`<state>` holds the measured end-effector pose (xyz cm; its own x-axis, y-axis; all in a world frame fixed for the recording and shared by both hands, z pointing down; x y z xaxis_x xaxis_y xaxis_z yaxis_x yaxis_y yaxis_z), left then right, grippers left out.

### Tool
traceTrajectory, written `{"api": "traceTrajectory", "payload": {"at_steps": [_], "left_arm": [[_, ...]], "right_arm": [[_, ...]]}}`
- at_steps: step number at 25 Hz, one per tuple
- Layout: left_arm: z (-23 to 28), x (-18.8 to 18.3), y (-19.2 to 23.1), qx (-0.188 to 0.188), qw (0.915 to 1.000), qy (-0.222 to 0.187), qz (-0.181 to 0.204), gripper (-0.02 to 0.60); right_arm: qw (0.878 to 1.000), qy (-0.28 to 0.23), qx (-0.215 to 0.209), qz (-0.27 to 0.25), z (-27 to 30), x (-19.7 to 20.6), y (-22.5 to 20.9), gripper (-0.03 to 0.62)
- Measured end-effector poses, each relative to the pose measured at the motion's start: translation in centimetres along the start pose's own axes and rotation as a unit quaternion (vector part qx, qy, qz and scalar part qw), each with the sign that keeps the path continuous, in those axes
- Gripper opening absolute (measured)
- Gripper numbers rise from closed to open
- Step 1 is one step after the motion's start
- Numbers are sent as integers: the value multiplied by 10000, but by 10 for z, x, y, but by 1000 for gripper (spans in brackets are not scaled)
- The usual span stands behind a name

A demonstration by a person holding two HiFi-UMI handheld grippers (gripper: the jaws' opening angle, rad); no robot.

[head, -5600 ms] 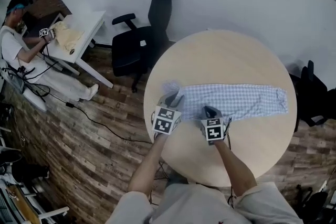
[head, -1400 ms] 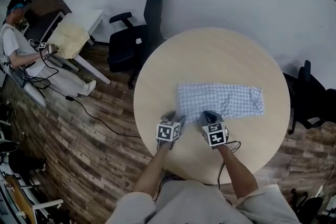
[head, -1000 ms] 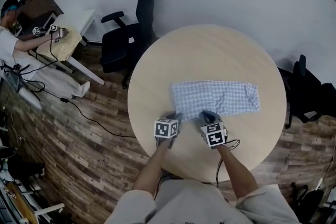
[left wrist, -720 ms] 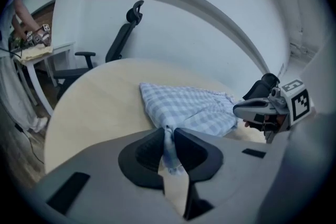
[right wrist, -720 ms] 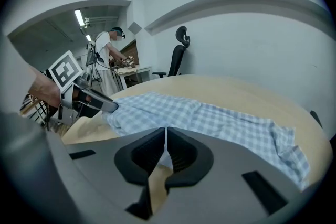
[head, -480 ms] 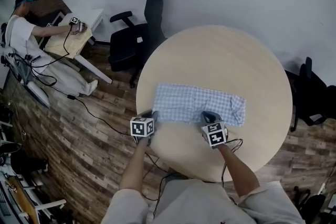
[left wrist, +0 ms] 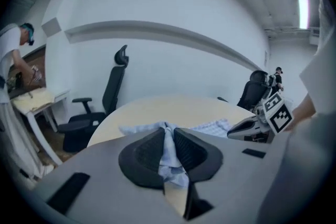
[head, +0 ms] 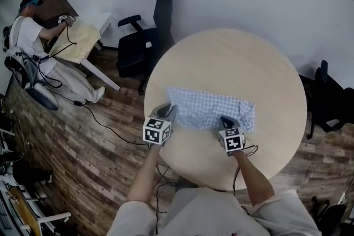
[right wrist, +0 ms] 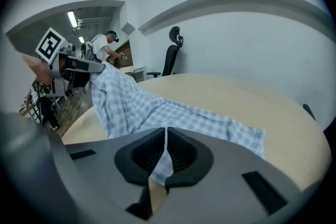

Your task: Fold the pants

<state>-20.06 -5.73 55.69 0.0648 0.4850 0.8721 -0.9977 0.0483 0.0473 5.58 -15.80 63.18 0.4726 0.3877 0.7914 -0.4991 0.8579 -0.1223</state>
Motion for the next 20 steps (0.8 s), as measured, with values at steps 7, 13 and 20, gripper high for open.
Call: {"api": "traceTrajectory", "payload": {"at_steps": [7, 13, 20], "left_arm": [[21, -85, -128, 1304, 9836, -772, 974, 75], [65, -83, -271, 2622, 9484, -521, 1703, 76], [94, -18, -346, 3380, 9188, 278, 2020, 85]], "right_arm": [[9967, -216, 621, 473, -50, 21, -36, 38], [9850, -298, 1349, 1034, -110, 67, -79, 38], [9678, -219, 1969, 1554, -166, 116, -132, 38]]}}
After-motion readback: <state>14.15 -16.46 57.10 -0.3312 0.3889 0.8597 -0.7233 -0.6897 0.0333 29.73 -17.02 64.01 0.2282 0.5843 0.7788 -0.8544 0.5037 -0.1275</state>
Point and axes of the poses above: the fingertips, and each gripper's own axes: z forward along the fingers, y to its left, x out of its underside, the point moved 8 cm from there along -z, backward along the fingers, and after that the axes turned 5 degrees about -x, right-handed, at the moved point
